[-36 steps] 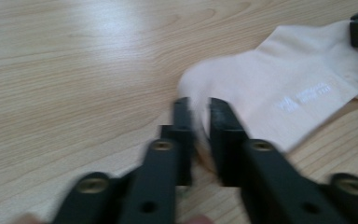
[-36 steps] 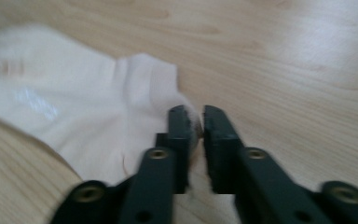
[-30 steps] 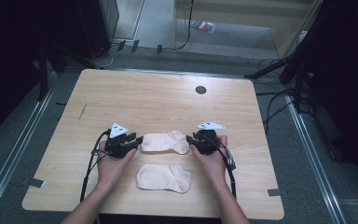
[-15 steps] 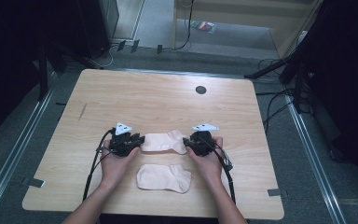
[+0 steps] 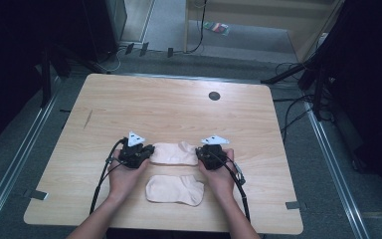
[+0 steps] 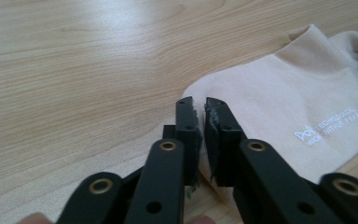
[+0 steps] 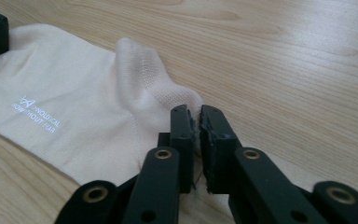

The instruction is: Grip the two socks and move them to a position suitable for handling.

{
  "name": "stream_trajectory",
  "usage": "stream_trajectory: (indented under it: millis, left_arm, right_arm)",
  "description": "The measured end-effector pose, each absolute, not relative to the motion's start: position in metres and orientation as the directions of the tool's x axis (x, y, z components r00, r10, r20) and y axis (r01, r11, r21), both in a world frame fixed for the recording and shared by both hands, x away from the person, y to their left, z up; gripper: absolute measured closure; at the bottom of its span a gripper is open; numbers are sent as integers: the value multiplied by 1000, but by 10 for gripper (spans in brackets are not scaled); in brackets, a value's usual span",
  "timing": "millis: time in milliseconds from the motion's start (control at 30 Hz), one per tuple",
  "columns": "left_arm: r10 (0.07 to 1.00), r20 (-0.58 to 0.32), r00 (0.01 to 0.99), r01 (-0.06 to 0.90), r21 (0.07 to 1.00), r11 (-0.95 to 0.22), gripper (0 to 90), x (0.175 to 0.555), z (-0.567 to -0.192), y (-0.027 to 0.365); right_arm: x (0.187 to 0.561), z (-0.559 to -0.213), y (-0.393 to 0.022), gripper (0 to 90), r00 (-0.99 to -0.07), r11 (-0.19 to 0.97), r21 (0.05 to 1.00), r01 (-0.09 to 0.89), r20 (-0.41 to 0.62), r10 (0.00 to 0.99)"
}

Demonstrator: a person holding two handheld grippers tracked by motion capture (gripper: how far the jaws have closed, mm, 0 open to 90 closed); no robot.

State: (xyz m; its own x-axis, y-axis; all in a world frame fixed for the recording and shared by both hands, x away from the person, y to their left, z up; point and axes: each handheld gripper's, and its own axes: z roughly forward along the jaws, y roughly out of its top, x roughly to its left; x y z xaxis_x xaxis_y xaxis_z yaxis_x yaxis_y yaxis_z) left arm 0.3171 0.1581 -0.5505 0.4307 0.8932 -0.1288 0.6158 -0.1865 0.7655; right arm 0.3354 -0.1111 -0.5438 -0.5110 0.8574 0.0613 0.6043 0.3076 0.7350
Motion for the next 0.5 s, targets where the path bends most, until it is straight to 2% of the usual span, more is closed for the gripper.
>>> stream_trajectory:
  millis: [100,500]
  left_arm:
    - [887,-123,444,610,767,-199,895,316,-550,158]
    - [876,-151,459,580,798,-166,900,312,-543,162]
  right_arm:
    - [334,-544,-112,878,-509,303,739,602,62,859]
    - [332,-537,-117,884,-510,275,754,596,91,855]
